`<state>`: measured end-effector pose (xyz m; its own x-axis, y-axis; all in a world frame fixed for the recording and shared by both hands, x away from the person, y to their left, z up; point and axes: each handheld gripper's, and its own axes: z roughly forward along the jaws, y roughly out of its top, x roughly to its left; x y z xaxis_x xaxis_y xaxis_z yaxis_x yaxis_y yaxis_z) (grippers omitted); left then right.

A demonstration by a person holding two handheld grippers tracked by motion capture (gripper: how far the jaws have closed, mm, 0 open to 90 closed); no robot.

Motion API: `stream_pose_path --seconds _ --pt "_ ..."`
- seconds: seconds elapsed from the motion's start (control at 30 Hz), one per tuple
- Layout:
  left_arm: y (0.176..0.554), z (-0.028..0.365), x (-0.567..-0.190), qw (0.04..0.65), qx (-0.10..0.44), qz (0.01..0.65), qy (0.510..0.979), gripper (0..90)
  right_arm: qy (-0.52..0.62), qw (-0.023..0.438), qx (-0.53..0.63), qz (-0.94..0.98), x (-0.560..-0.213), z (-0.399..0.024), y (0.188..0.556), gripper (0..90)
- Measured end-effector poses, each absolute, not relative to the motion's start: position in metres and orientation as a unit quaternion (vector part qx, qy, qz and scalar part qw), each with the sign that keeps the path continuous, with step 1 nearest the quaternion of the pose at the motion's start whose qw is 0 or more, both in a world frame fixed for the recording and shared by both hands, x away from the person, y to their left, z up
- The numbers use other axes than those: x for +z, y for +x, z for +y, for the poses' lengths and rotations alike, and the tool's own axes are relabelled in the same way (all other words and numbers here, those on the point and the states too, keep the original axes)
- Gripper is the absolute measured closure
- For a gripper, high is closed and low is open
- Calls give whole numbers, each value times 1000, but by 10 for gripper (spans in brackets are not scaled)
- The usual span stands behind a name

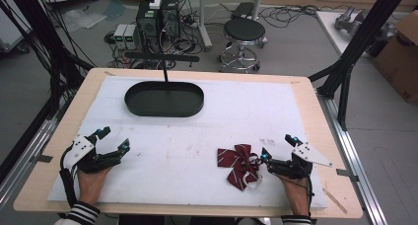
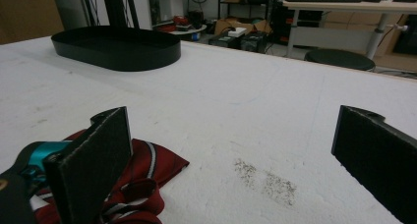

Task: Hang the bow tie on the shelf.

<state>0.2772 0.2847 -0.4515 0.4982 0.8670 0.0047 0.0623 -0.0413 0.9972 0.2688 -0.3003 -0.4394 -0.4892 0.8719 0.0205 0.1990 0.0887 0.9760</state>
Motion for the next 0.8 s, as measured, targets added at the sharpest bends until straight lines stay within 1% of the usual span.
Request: stream_pose_path --seconds 0.03,0.2,0.4,0.47,0.6,0.73,0.77,0.8 --pt "277 284 -452 588 344 366 634 161 397 302 546 673 -433 -300 267 7" --pt "277 284 -451 585 346 364 636 161 367 300 534 700 -417 -295 263 7" --pt "277 284 -451 585 347 365 636 161 343 282 514 734 -395 -288 253 8" --pt "277 284 -452 587 346 366 633 161 325 267 503 755 -388 -286 250 69" --pt "277 284 -451 586 346 366 635 161 314 258 482 776 -378 -282 244 69" --pt "277 284 -452 587 344 367 634 161 310 252 470 787 -375 -281 242 82" --pt "277 285 -451 586 344 367 635 161 311 244 466 791 -374 -281 241 148" --pt "277 285 -451 587 344 367 635 161 303 238 461 800 -375 -282 238 184"
